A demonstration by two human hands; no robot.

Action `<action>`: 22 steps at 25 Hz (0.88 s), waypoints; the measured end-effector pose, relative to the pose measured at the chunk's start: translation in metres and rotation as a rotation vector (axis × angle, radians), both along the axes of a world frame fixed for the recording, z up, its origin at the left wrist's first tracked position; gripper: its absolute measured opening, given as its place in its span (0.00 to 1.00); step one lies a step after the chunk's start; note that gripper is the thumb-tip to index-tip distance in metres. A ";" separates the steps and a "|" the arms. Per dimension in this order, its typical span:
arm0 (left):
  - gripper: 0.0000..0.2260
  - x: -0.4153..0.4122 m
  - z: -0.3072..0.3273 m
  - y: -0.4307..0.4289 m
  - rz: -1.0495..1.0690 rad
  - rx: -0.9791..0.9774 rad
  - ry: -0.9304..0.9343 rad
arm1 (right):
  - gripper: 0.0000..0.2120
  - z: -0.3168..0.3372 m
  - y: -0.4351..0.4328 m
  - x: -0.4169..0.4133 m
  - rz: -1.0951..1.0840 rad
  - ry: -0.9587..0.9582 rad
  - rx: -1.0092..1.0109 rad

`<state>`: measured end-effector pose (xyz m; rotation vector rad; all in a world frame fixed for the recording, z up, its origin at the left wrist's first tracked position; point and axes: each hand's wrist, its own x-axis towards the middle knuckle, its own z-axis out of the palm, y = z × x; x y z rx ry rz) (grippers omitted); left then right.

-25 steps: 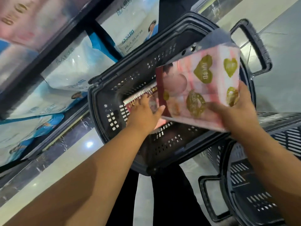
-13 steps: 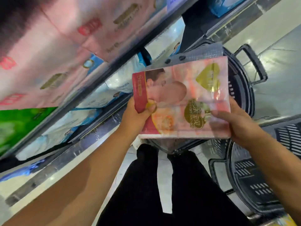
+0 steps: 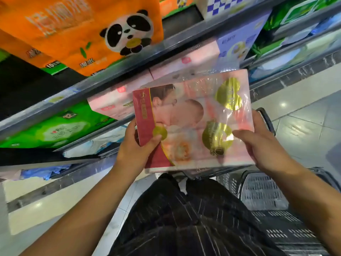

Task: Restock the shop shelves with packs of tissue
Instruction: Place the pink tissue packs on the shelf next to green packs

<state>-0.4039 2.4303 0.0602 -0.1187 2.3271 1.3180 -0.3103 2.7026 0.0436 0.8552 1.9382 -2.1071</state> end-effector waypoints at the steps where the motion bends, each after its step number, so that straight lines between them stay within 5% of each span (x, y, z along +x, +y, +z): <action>1: 0.29 0.001 0.013 -0.004 0.025 0.006 0.026 | 0.25 0.013 -0.001 -0.004 0.027 0.017 0.023; 11: 0.30 -0.002 0.149 -0.035 0.176 0.066 0.404 | 0.17 0.149 -0.026 -0.046 0.128 0.323 0.283; 17: 0.37 -0.019 0.215 -0.042 0.207 0.018 0.605 | 0.31 0.223 -0.034 -0.078 0.106 0.566 0.422; 22: 0.35 -0.040 0.265 -0.041 0.243 0.062 0.756 | 0.34 0.274 -0.034 -0.106 0.097 0.711 0.448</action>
